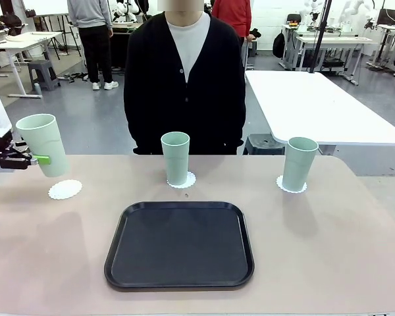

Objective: Place coasters on the table and set cups on them.
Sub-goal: Take one Reusable plastic cup from the Flat Tray and place it on a coaster set by the human.

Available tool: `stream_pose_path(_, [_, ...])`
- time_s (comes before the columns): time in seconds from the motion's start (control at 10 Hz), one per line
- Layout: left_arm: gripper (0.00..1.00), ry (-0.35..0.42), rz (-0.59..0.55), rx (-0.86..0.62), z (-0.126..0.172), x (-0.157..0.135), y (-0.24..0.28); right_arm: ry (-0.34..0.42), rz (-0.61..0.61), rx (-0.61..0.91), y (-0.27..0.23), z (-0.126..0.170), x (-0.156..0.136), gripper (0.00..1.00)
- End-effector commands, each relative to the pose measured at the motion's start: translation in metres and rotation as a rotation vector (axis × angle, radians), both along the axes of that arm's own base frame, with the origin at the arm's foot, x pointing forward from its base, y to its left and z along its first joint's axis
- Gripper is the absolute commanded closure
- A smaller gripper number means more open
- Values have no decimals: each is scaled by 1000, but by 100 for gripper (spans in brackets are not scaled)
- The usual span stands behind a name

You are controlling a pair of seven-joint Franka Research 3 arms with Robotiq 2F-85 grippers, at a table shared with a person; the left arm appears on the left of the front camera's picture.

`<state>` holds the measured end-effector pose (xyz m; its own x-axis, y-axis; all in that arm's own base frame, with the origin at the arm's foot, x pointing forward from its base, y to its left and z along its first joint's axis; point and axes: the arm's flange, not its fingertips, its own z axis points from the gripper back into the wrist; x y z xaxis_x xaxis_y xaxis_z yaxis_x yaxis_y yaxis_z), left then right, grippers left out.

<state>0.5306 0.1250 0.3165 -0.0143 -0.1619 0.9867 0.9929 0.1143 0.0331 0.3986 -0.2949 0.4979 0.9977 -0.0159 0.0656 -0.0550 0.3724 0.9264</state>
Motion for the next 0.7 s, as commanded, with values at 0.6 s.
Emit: stream_pose_path(0.6, [16, 28, -28, 8, -54, 22, 15, 1, -1, 9, 1, 2, 0, 0])
